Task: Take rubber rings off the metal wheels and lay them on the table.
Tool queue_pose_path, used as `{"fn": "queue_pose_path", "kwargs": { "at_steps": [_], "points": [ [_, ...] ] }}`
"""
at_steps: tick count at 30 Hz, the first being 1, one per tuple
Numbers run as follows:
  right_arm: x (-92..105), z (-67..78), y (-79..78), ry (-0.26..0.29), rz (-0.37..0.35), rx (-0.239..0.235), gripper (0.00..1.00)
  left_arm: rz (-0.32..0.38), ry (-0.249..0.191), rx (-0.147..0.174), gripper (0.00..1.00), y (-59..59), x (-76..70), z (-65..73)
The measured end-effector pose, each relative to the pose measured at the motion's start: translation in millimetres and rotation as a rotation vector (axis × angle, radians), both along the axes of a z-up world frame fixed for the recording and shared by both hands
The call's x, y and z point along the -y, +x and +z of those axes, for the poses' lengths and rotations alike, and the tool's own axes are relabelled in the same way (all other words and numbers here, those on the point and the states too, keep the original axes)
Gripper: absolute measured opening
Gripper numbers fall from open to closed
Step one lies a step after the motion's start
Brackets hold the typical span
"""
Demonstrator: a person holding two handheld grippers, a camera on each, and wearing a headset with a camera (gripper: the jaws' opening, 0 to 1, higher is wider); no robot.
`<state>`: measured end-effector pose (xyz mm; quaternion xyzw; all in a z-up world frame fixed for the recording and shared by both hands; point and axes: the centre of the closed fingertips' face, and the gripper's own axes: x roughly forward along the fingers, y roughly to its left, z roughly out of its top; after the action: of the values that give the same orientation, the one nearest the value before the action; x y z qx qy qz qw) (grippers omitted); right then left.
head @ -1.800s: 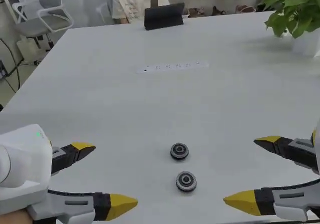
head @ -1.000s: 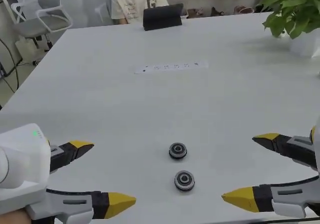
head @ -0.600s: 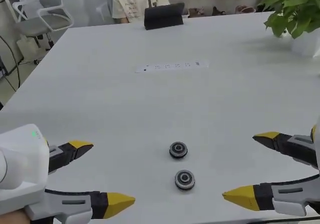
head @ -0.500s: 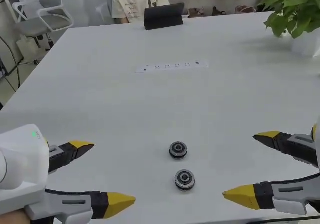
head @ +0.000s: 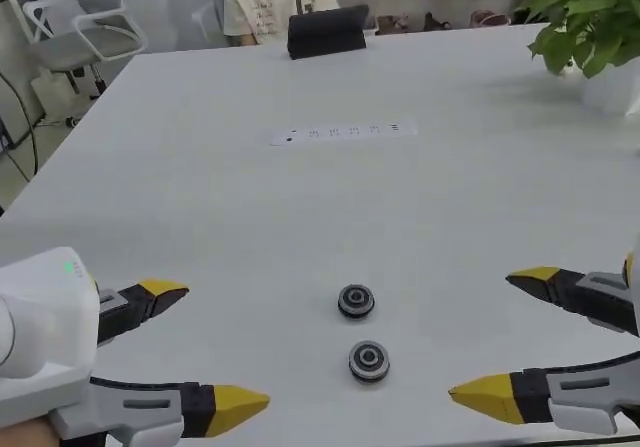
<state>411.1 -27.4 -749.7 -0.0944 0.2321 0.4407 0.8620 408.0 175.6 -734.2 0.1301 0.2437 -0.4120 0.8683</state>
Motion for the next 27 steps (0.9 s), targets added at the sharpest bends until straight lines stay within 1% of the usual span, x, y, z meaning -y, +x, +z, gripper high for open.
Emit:
{"fn": "queue_pose_path", "kwargs": {
  "at_steps": [5, 11, 14, 20, 23, 27],
  "points": [
    [0.8, -1.3, 1.6, -0.005, -0.003, -0.003, 0.86, -0.011, 0.005, -0.004, 0.8, 0.3, 0.5, -1.3],
    [1.6, -0.5, 5.9, -0.003, -0.004, 0.006, 0.86, -0.023, 0.016, -0.007, 0.79, 1.8, 1.7, -3.0],
    [1.7, -1.8, 7.8, -0.003, -0.004, 0.004, 0.85, -0.032, 0.02, -0.003, 0.78, 3.1, 2.8, -2.8],
    [0.0, -0.6, 11.2, -0.004, 0.009, 0.017, 0.85, -0.037, 0.026, 0.001, 0.76, 5.3, 2.8, -2.5],
    [-1.1, -1.3, 13.0, -0.006, 0.016, 0.019, 0.84, -0.043, 0.022, -0.003, 0.75, 6.1, 4.5, -2.6],
    [-3.3, -1.8, 15.1, -0.009, 0.028, 0.026, 0.83, -0.054, 0.034, 0.004, 0.75, 8.5, 7.4, -2.2]
  ]
}}
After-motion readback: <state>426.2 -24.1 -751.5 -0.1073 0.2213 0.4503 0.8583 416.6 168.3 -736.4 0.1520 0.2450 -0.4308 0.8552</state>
